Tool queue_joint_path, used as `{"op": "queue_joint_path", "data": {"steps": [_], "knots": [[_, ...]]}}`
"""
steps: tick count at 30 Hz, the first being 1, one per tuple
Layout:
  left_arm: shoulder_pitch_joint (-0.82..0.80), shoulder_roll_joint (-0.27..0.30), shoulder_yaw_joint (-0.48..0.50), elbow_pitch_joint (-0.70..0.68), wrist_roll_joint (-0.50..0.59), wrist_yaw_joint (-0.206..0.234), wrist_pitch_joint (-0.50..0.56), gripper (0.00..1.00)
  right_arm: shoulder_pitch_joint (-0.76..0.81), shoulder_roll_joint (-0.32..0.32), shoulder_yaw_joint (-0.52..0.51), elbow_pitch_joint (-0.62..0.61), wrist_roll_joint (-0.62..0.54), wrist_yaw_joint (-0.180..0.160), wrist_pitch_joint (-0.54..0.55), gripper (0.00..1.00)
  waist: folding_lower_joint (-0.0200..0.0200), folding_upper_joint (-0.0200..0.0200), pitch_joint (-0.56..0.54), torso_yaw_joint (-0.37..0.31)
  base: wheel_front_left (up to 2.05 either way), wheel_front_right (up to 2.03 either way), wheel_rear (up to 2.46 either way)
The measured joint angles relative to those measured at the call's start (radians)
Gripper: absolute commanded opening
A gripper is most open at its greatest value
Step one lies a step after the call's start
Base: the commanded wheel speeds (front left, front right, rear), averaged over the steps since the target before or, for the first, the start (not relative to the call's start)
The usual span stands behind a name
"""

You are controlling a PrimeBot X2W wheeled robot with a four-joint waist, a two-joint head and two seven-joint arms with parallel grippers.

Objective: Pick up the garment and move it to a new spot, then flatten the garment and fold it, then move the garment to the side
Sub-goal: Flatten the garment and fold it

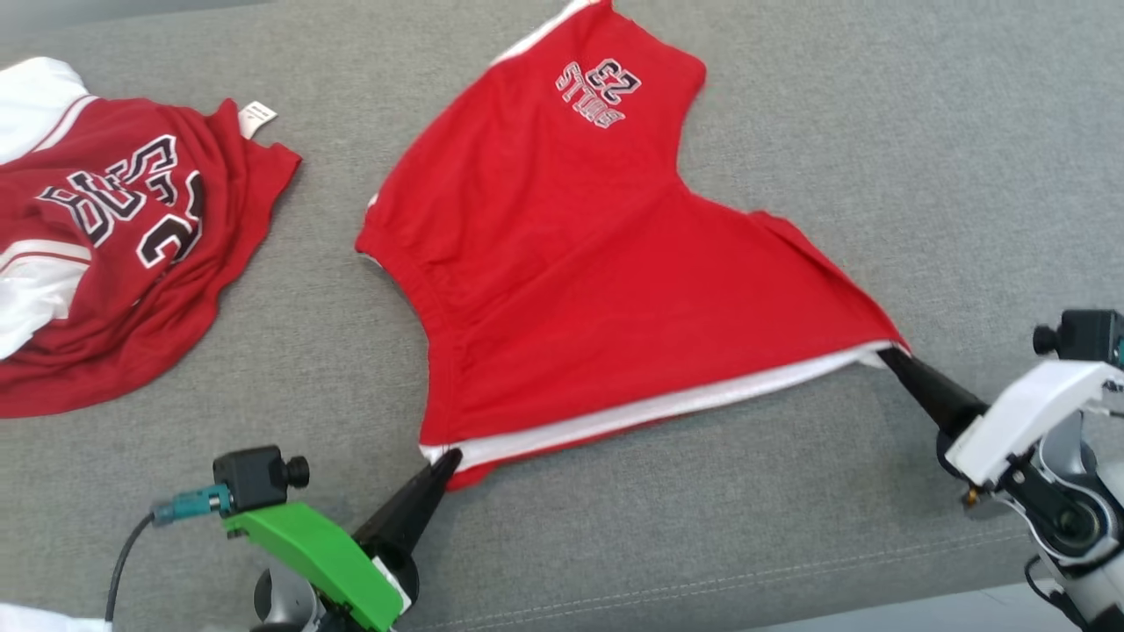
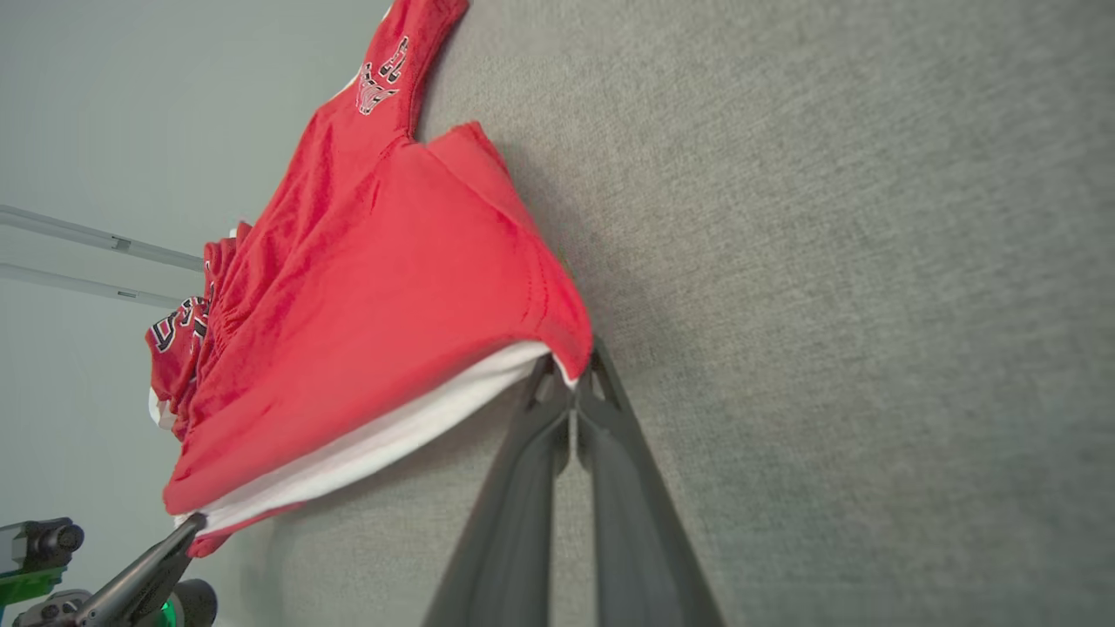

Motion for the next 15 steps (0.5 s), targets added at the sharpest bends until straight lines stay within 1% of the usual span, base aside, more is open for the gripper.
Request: {"op": "queue_joint_path", "data": {"steps": [6,8,15], "knots": [[0.091,-0.001,-0.023,-0.017,-0.021,0.0,-0.01,0.0,0.107,-0.067,-0.012,-0.037,0.038,-0.003,0.051,0.0,0.0,0.0,-0.023,0.029,0.0,0.0,0.0],[0.11,0.0,-0.024,-0.021,-0.023,0.0,-0.01,0.0,0.122,-0.075,-0.012,-0.048,0.049,-0.01,0.065,0.0,0.0,0.0,-0.026,0.032,0.0,0.0,0.0],[0.199,0.002,-0.066,-0.064,-0.048,0.0,0.006,0.0,0.246,-0.156,-0.032,-0.148,0.147,-0.019,0.149,0.0,0.0,0.0,-0.022,0.038,0.0,0.0,0.0]]}}
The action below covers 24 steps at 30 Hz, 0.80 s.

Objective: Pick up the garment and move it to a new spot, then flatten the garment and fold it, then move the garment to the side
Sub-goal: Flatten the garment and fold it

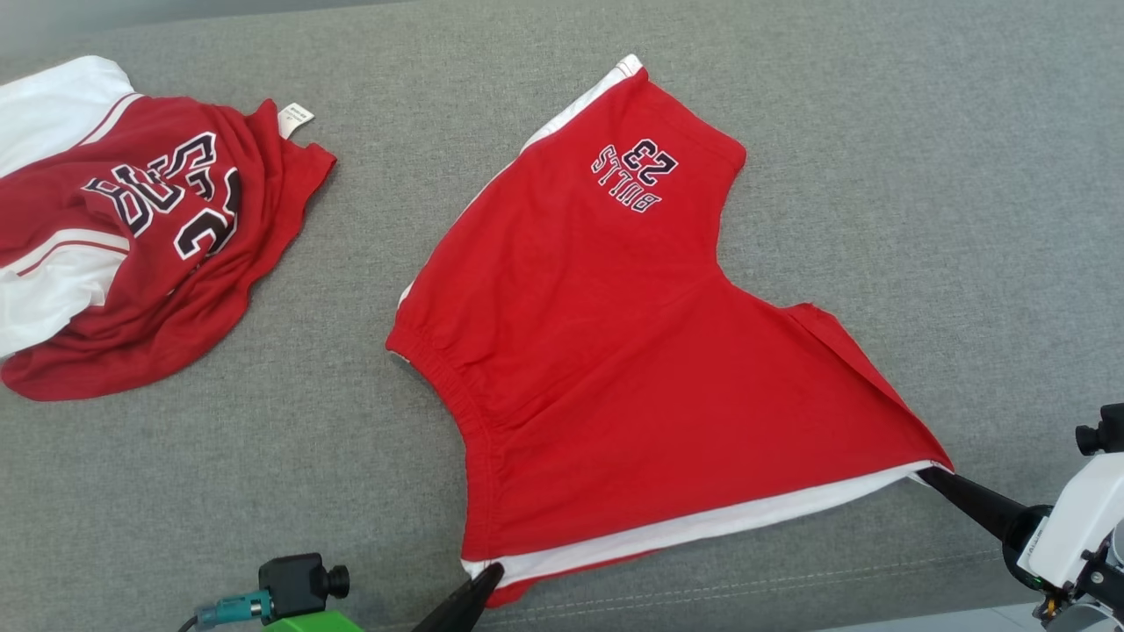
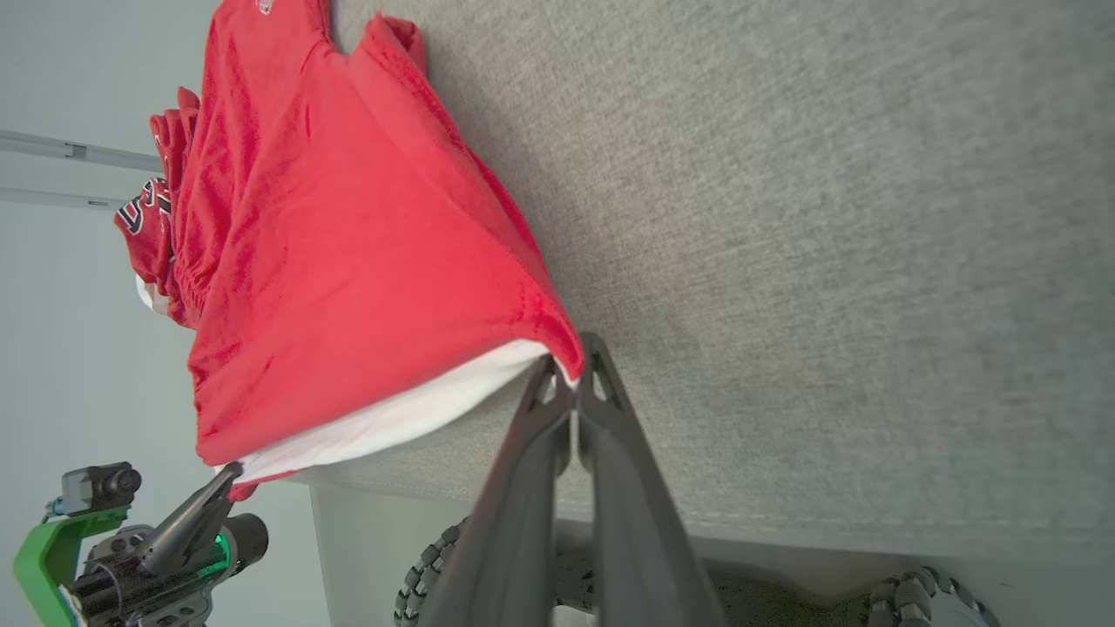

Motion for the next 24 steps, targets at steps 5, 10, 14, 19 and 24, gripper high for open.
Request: {"op": "queue_joint_path", "data": {"steps": [5,10,14,19,24], "knots": [[0.018,0.002,0.006,-0.029,-0.01,0.0,-0.005,0.0,0.023,-0.022,-0.023,-0.074,0.025,0.0,0.009,0.0,0.0,0.0,0.022,0.001,0.0,0.0,0.0],[0.015,0.009,0.002,-0.037,-0.005,0.0,-0.014,0.0,0.021,-0.023,-0.022,-0.13,0.027,0.0,0.019,0.0,0.0001,0.0,0.034,-0.001,0.0,0.0,0.0],[0.013,0.012,-0.015,-0.037,-0.005,0.0,-0.013,0.0,0.021,-0.028,-0.015,-0.15,0.024,-0.005,0.03,0.0,0.0,0.0,0.027,0.0,0.0,0.0,0.0],[0.014,0.012,-0.016,-0.041,-0.005,0.0,-0.014,0.0,0.022,-0.027,-0.021,-0.199,0.047,-0.008,0.04,0.0,0.0,0.0,0.015,0.0,0.0,0.0,0.0],[0.012,0.012,-0.011,-0.088,-0.019,0.001,0.002,0.0,-0.006,-0.024,-0.067,-0.266,0.073,-0.019,0.039,0.0,0.0,0.0,0.029,-0.004,0.0,0.0,0.0]]}}
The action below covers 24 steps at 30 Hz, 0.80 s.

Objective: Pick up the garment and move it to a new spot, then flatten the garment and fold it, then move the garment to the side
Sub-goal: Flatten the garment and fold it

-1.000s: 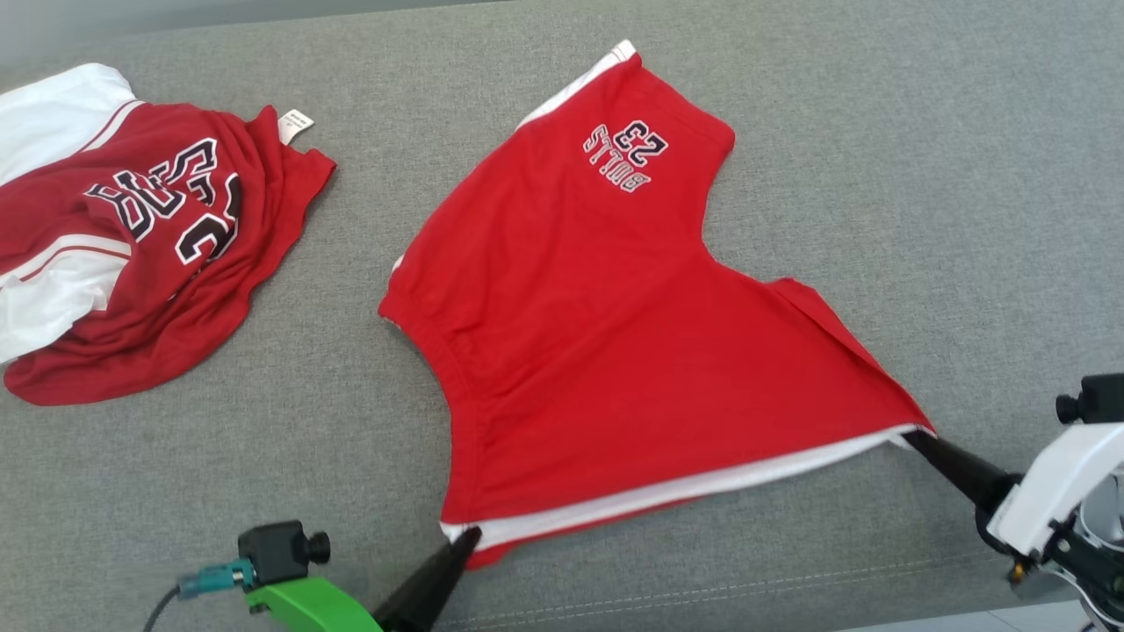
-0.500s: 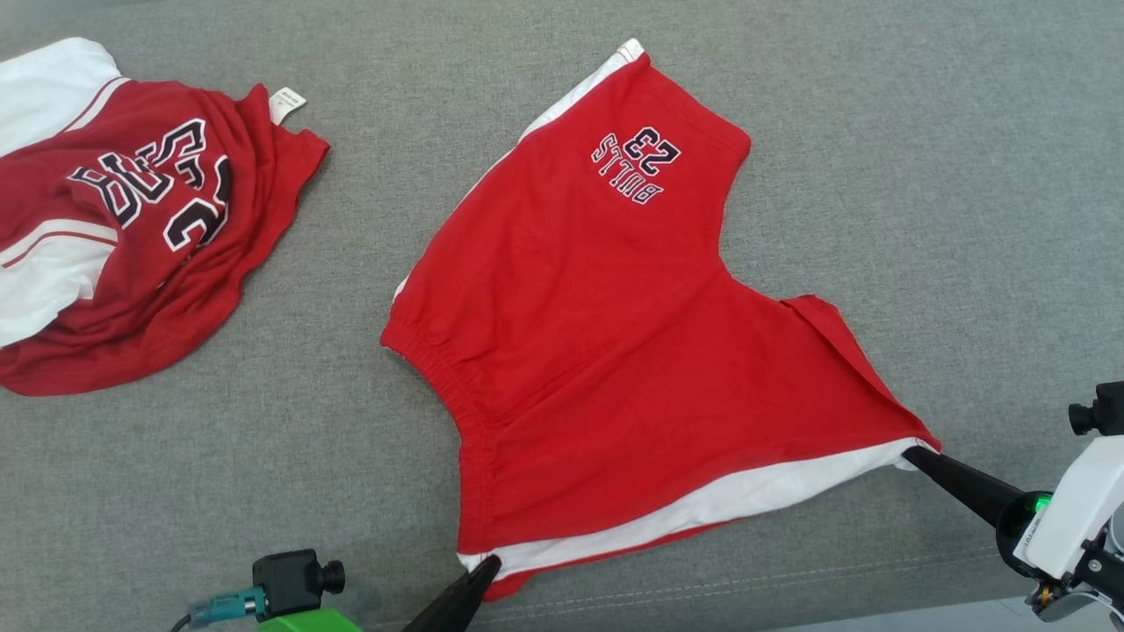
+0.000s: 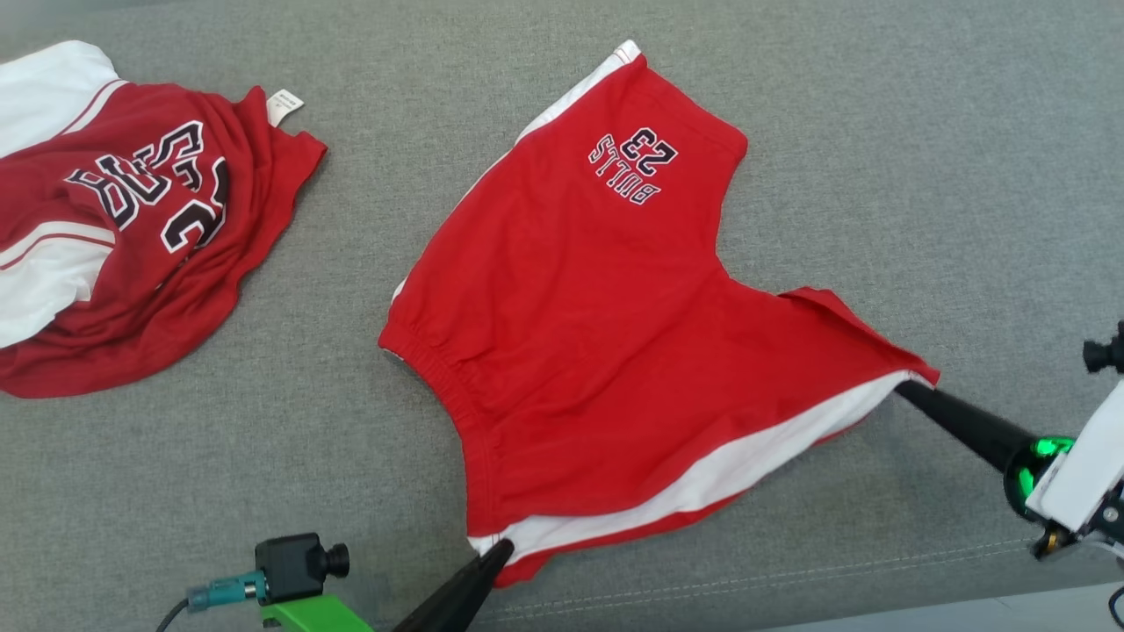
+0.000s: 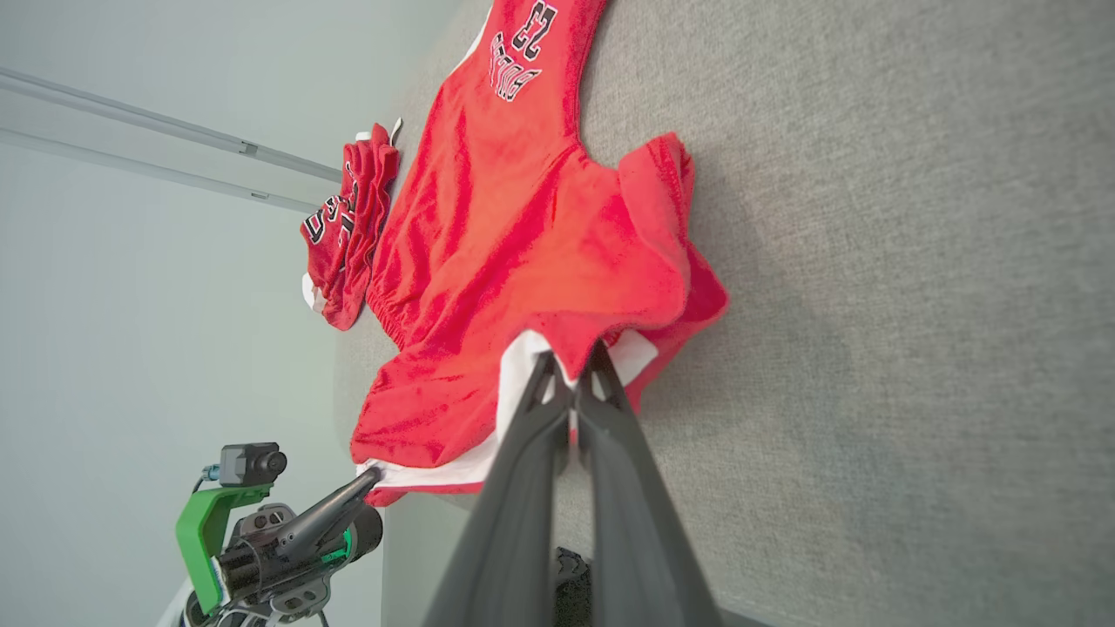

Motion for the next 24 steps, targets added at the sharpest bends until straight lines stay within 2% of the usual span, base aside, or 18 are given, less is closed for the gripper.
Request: {"op": "queue_joint_path", "data": {"steps": [6,13,17,24], "knots": [[-0.055,0.004,0.021,-0.088,-0.054,0.043,0.051,0.0,-0.118,-0.047,-0.043,-0.06,0.014,-0.065,0.044,0.0,0.0,0.0,0.039,0.002,0.0,0.0,0.0],[-0.156,0.024,0.042,-0.172,-0.095,0.111,0.138,0.0,-0.273,-0.118,-0.09,-0.091,0.054,-0.165,0.138,0.0,0.0,0.0,0.116,0.025,0.0,0.0,0.0],[-0.244,0.027,0.048,-0.212,-0.125,0.156,0.183,0.0,-0.386,-0.152,-0.123,-0.103,0.066,-0.183,0.181,0.0,0.0,0.0,0.164,0.053,0.0,0.0,0.0],[-0.417,0.009,0.058,-0.258,-0.192,0.227,0.236,0.0,-0.554,-0.196,-0.137,-0.096,0.061,-0.184,0.242,0.0,0.0001,0.0,0.248,0.119,0.0,0.0,0.0]]}}
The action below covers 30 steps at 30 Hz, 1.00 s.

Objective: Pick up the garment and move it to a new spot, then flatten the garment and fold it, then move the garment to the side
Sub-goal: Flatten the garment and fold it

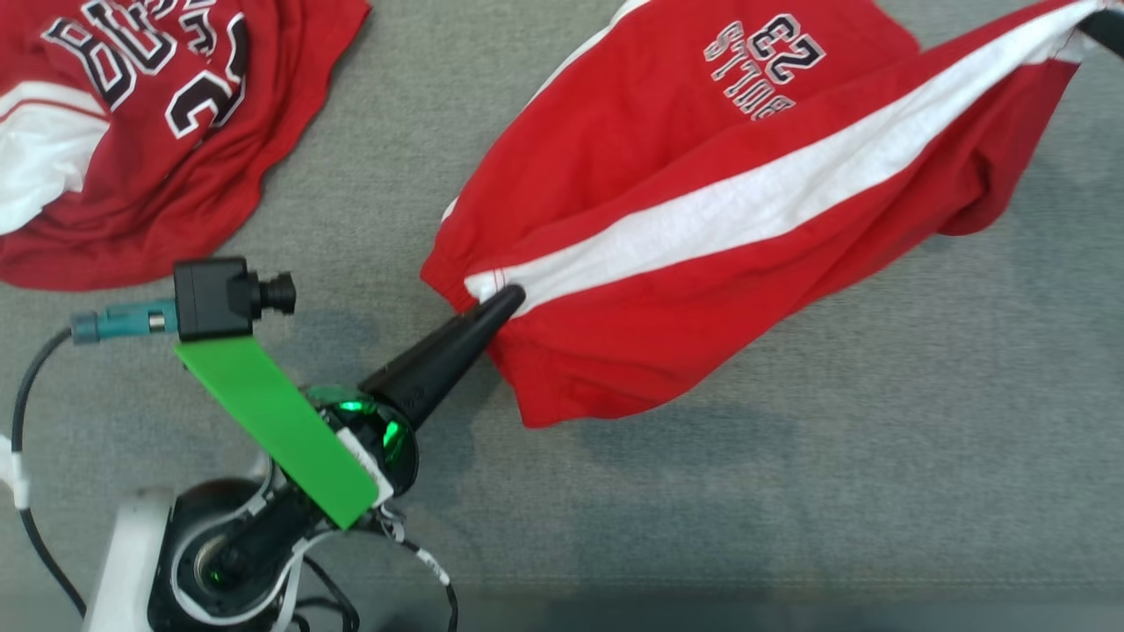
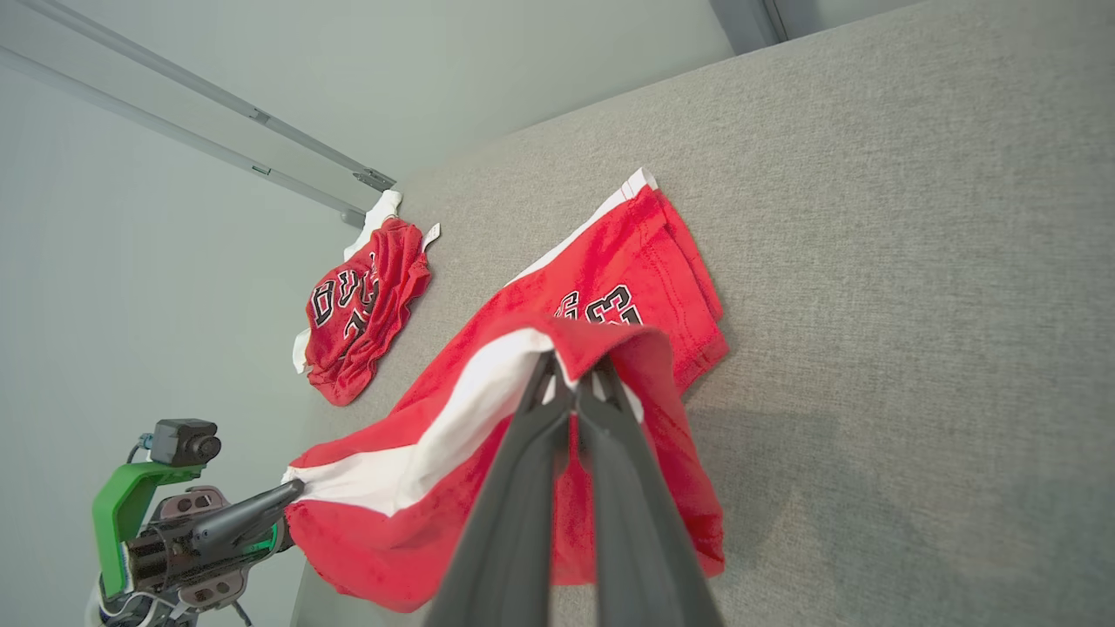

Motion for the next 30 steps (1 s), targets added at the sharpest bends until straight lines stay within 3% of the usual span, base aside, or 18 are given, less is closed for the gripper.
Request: {"op": "queue_joint_path", "data": {"steps": [9,17,30], "knots": [[-0.142,-0.022,0.028,0.078,-0.006,0.02,0.014,0.0,-0.129,0.001,0.058,0.102,-0.083,0.0,0.048,0.0,0.0001,0.0,0.102,0.099,0.0,0.0,0.0],[-0.21,-0.036,0.034,0.154,-0.018,0.023,0.002,0.0,-0.257,0.058,0.102,0.201,-0.164,0.0,0.066,0.0,0.0001,0.0,0.171,0.179,0.0,0.0,0.0],[-0.245,-0.045,-0.001,0.21,-0.06,0.027,-0.005,0.0,-0.435,0.129,0.156,0.297,-0.262,0.0,0.103,0.0,0.0001,0.0,0.19,0.218,0.0,0.0,0.0]]}}
